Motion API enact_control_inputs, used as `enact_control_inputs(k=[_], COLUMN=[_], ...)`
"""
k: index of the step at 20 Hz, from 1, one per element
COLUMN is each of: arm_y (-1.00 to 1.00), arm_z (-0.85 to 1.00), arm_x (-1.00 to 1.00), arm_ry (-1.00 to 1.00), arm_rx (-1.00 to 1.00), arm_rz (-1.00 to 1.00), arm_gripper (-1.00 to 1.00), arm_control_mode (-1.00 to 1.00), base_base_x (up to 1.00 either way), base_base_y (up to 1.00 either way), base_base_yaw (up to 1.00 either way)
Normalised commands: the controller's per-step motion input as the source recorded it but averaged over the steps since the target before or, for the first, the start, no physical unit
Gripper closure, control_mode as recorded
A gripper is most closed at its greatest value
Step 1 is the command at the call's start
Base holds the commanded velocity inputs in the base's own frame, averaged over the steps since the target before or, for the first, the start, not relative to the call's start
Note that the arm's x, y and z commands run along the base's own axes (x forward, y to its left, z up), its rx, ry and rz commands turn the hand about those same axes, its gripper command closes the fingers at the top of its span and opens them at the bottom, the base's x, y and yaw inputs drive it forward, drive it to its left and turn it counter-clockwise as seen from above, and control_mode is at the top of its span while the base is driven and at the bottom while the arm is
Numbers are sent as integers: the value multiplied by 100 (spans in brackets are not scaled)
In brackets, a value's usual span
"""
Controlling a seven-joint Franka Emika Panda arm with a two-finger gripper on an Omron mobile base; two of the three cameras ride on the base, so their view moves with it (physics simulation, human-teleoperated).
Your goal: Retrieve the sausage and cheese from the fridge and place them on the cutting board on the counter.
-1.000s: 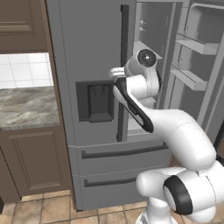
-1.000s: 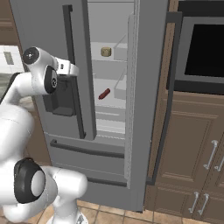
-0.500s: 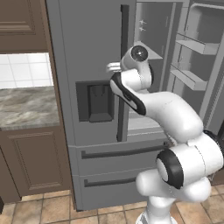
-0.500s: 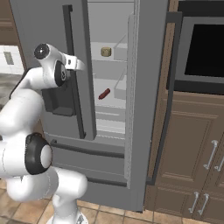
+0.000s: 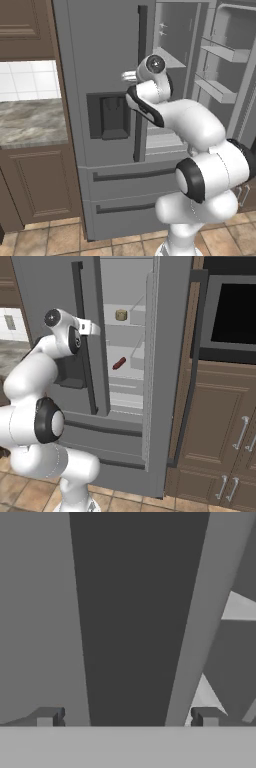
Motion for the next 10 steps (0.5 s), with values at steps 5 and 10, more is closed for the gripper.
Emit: enact_control_inputs(k=[5,10], arm_y=[1,0], arm_z=[-7,-21], arm_x=[70,69], arm_ry=[-21,-7], arm_rx=[-1,0], arm_rz=[0,0], arm_gripper=[-100,100], arm_control_mode=[-100,-100], base_base_x=[0,0], base_base_y=[0,0], base_base_yaw=[0,0])
